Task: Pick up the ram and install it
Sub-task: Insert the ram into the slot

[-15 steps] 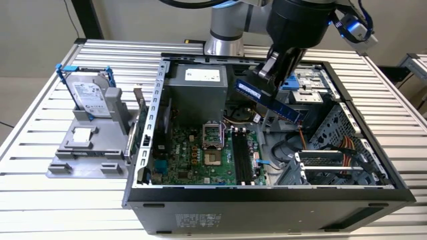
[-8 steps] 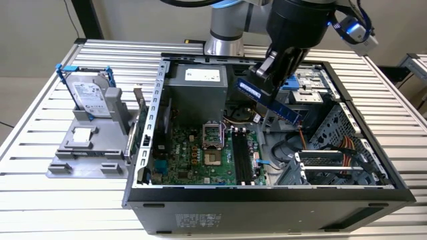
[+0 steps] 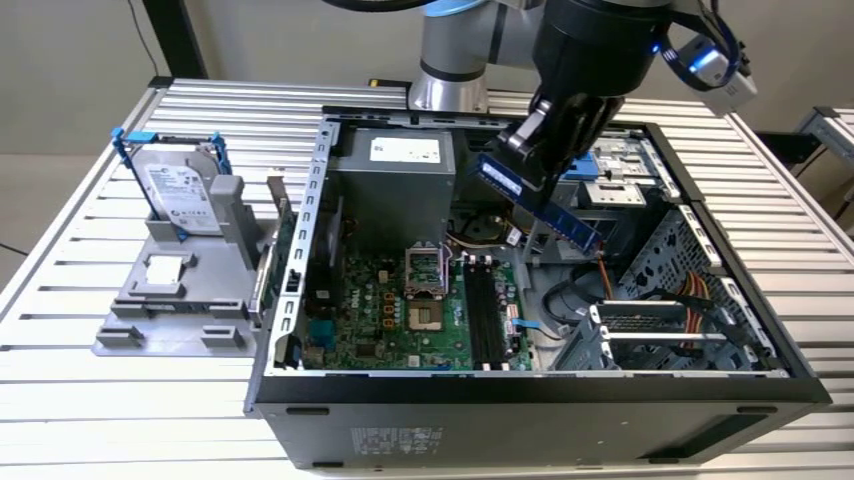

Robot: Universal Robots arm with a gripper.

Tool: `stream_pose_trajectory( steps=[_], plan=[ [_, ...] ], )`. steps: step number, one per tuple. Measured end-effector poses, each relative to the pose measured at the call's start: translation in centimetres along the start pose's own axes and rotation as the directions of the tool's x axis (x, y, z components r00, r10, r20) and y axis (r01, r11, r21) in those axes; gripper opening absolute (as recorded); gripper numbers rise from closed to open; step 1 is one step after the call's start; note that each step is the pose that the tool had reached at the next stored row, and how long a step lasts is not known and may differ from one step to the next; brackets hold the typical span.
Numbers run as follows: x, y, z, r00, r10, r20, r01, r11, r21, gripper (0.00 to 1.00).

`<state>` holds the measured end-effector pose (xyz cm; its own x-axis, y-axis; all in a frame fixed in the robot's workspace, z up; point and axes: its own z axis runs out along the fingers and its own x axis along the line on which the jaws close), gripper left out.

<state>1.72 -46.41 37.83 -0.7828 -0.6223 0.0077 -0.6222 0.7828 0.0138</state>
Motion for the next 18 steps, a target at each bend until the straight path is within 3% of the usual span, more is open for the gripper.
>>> stream_pose_trajectory(
  steps=[18],
  plan=[
    [0.0,0.0,0.01,0.9932,0.117,0.0016,-0.117,0.9932,-0.0011,0.0]
  ],
)
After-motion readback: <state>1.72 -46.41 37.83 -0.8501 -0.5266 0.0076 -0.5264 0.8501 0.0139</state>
